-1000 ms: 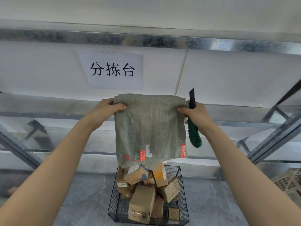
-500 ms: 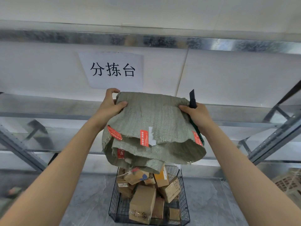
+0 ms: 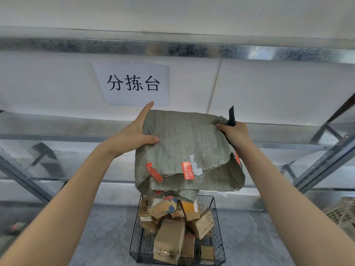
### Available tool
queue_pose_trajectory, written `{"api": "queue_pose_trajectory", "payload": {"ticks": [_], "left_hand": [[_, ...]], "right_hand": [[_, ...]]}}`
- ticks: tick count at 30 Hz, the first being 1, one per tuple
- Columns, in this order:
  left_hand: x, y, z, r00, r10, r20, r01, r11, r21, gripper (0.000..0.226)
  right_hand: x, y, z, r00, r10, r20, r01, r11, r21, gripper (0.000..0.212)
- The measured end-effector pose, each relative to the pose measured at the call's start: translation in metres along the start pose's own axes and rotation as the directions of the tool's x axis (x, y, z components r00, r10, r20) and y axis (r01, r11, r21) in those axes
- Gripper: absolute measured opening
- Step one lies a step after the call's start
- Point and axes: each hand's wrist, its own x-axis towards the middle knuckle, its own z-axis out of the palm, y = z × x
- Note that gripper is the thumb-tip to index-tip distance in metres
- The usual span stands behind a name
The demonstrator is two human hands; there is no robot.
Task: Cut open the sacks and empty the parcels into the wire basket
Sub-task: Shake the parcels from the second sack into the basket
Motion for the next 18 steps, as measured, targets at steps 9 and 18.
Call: {"api": "queue_pose_trajectory", "payload": {"ticks": [9, 18], "left_hand": [[0.001, 0.015, 0.010, 1.000, -0.015, -0.002, 0.016, 0.957, 0.290, 0.048], [0.001, 0.004, 0.021, 0.993, -0.116, 0.012, 0.089, 0.826, 0.557, 0.100]], "right_hand": [[0.001, -0.003, -0.001, 0.992, 0.122, -0.012, -0.121, 0.990, 0.078, 0.021], [0.015, 0.001, -0.005, 0.966, 0.241, 0.091, -0.254, 0.949, 0.186, 0.010]]}}
